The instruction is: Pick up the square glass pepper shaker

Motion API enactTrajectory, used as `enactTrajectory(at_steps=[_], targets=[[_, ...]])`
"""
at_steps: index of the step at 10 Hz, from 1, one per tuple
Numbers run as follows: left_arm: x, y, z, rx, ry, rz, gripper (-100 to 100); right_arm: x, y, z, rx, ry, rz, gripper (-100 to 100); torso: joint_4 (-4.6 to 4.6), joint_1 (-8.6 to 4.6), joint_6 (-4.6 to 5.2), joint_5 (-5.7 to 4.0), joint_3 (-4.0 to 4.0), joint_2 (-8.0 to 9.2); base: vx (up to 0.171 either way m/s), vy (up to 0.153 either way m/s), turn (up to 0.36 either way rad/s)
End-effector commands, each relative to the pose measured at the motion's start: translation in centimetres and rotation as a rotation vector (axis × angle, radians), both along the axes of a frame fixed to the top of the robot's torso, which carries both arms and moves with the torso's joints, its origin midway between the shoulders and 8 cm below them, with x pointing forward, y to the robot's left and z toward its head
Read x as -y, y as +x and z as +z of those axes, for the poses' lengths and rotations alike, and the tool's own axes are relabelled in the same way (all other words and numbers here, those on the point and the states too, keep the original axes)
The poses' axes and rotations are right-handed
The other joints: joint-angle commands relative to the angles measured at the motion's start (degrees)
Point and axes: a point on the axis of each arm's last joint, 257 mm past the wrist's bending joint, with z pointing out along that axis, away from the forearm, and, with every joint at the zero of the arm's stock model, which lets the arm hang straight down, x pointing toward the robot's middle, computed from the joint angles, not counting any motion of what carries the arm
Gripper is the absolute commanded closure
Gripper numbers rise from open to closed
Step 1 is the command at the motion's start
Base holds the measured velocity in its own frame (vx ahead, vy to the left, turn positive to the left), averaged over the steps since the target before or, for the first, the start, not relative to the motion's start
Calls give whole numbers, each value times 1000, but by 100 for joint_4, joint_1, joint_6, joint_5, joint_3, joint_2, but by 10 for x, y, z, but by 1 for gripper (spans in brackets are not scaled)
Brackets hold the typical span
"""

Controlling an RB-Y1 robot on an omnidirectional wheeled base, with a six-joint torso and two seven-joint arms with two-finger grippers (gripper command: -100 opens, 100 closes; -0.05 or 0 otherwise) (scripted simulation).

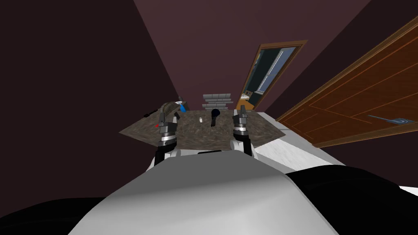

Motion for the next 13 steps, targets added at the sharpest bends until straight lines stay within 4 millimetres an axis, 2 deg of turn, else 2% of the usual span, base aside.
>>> enactTrajectory(at_steps=[1,7,13], targets=[[2,5,-9,-31,28,-10,-100,0,0,0,0,0,0,0,0,0,0,0,0,0,-2,-8,-82],[0,32,-69,-220,151,-22,-100,0,0,0,0,0,0,0,1,-6,1,-2,2,3,-7,-20,-158],[-20,52,-142,-442,295,-1,-100,0,0,0,0,0,0,0,1,-9,1,-2,2,3,-8,-27,-196]])
